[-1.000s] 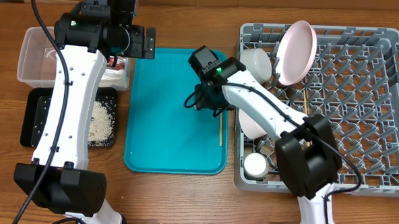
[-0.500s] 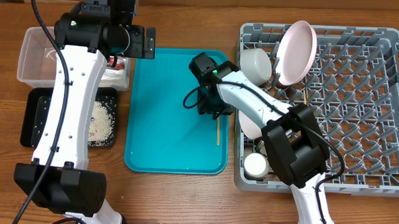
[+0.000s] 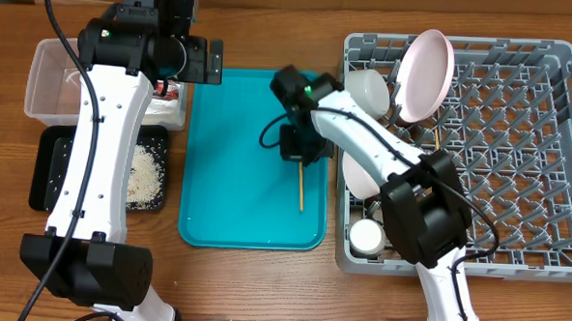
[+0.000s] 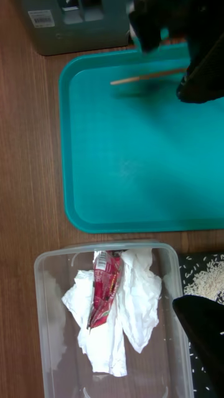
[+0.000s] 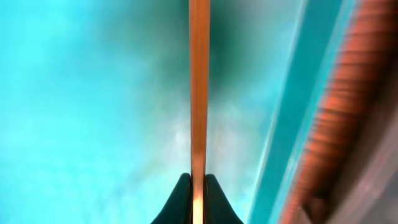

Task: Sort waste into correct bins and load items into the dishwasher
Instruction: 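Return right gripper to the tray and grasp the second chopstick, then carry the second chopstick into the rack and release it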

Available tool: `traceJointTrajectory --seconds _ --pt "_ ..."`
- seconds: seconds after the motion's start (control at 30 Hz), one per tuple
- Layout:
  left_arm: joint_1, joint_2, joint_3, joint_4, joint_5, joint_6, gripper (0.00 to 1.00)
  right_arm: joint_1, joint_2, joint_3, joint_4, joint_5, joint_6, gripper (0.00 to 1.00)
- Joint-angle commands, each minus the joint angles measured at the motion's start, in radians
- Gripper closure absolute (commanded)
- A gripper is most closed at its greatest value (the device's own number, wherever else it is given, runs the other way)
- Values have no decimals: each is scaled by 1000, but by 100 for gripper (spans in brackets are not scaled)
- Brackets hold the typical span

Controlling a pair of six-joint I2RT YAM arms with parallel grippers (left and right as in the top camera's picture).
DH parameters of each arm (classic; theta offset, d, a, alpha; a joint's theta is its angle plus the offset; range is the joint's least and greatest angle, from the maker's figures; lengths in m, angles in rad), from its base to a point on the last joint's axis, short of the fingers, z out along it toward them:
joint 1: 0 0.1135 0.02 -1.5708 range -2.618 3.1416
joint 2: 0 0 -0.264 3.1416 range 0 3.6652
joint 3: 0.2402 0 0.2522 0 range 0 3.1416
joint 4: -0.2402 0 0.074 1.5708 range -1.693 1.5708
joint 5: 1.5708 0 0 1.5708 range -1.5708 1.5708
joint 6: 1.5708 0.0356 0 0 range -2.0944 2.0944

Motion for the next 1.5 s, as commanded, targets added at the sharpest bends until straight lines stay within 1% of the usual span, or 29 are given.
traceJointTrajectory --seconds 0.0,0.1,0.2,0.27,0.5,0.7,1.0,1.07,1.13,1.2,1.37,1.47 --pt "0 -6 22 0 -12 -6 0 -11 -162 181 -128 72 -60 96" --pt "0 -6 22 0 -12 -6 0 -41 -252 270 -274 177 -61 96" --pt "0 -6 22 0 -12 -6 0 -93 -335 271 -367 241 -60 96" --pt "0 -6 22 0 -12 -6 0 -119 -352 271 -426 272 -60 96" --pt "0 -6 22 0 -12 -6 0 -181 -371 158 -428 295 -113 96" --pt "0 -6 22 0 -12 -6 0 -254 -371 -30 -426 357 -113 96" --pt "0 -6 22 0 -12 -6 0 -294 -371 -221 -351 390 -124 95" --pt "0 -6 22 0 -12 -6 0 -305 -371 -244 -340 392 -124 86" --pt "0 -6 22 0 -12 -6 0 -314 -371 -247 -341 391 -124 72" --pt "0 -6 22 0 -12 -6 0 -318 -371 -247 -340 387 -124 60" --pt "0 -6 22 0 -12 -6 0 -315 -388 -240 -340 364 -114 59" --pt "0 -6 22 0 -12 -6 0 -290 -463 -188 -340 318 -101 59"
